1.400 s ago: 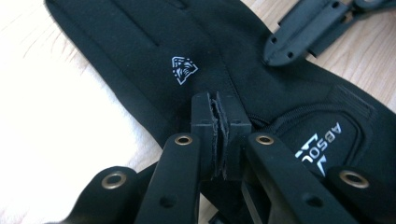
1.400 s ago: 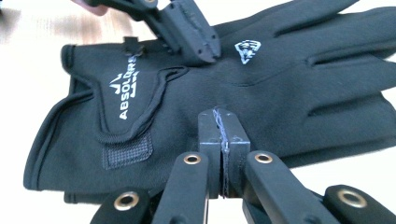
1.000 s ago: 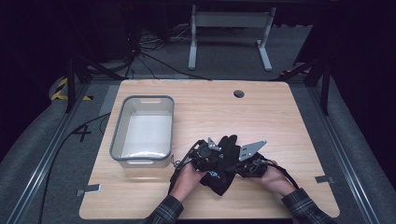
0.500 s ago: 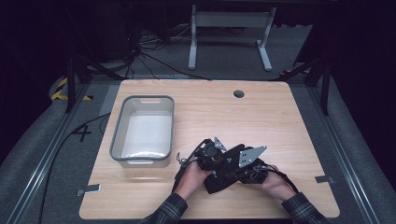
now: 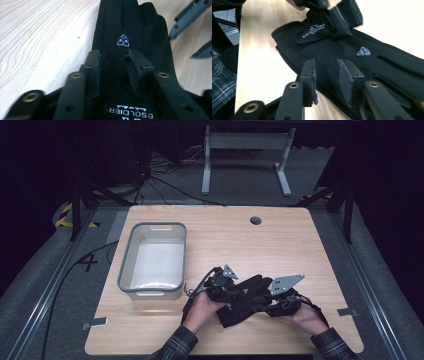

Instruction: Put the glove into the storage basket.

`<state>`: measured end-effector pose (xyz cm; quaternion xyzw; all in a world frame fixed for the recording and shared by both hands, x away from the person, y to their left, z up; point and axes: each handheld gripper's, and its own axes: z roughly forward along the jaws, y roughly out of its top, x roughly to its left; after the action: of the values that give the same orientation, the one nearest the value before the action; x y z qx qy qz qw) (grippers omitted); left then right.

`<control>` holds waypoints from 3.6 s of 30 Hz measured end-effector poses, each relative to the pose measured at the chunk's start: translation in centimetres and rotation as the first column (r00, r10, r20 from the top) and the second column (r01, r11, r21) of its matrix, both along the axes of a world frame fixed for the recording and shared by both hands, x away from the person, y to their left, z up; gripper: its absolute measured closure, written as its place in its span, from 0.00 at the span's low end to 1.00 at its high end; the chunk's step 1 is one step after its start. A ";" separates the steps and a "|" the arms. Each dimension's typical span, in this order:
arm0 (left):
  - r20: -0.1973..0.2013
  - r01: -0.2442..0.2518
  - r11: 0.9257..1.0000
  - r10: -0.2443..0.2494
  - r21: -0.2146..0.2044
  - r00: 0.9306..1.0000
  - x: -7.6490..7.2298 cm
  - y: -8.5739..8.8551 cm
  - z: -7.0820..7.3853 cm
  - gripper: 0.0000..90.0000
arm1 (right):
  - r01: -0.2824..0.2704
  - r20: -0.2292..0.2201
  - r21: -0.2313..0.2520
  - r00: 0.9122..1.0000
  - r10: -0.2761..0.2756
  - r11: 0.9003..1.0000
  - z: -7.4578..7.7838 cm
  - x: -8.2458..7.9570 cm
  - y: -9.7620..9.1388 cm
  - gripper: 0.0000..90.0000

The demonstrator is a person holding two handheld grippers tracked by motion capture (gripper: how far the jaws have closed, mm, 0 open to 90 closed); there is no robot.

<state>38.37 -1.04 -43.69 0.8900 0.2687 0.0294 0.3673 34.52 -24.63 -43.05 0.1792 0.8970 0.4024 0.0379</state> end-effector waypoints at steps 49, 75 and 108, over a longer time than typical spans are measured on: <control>-0.016 0.196 0.975 -0.196 0.101 0.980 0.5 -2.5 -2.0 0.17 | 0.466 0.107 -0.045 0.882 -0.460 0.883 -3.8 -3.4 -13.7 0.15; -0.071 0.270 0.962 -0.267 0.030 0.961 0.2 -2.1 -0.6 0.72 | 0.472 0.090 -0.048 0.880 -0.467 0.880 -3.8 -3.2 -13.8 0.14; -0.044 0.206 0.979 -0.206 -0.014 0.978 1.7 0.8 6.3 0.73 | 0.473 0.087 -0.048 0.879 -0.468 0.880 -3.8 -3.3 -13.8 0.14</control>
<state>40.09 -0.24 -37.37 0.9117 0.1834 -0.0300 0.3663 31.26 -38.42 -46.83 0.3756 0.8376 0.3568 0.1733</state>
